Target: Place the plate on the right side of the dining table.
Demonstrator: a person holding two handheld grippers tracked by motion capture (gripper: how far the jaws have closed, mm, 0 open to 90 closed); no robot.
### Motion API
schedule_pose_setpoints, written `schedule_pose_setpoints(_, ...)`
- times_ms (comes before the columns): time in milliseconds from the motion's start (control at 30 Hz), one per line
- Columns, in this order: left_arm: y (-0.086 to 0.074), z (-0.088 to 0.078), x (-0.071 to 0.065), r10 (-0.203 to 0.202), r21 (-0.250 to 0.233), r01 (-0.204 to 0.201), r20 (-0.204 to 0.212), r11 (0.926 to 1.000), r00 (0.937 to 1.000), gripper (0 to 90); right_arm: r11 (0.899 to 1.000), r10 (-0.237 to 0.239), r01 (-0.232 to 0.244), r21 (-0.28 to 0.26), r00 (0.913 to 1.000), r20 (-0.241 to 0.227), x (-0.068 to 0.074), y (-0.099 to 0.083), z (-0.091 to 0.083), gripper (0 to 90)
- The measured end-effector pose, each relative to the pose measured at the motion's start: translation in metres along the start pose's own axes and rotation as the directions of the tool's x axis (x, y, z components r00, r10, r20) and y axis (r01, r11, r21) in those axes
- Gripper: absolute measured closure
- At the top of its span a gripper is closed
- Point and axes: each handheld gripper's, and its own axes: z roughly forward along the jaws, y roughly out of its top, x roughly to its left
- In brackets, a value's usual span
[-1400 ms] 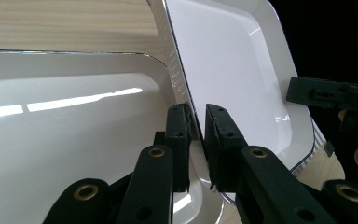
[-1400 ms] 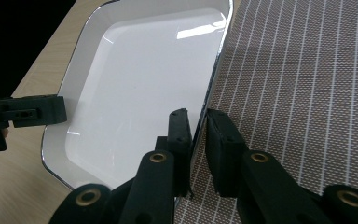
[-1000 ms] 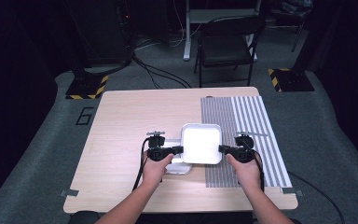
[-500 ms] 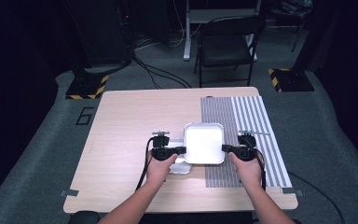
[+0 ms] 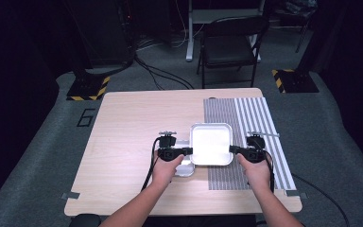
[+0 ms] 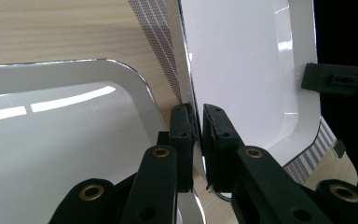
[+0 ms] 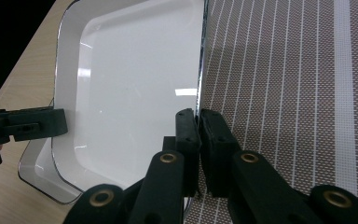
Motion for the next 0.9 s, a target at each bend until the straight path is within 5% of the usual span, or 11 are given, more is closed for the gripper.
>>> schedule_pose_setpoints(900, 0.027, 0.002, -0.028, 0.045, -0.004, -0.045, 0.021, 0.9990, 0.9988, 82.3, 0.999, -0.007, 0.007, -0.035, 0.9999, 0.010, -0.007, 0.016, -0.028, 85.2)
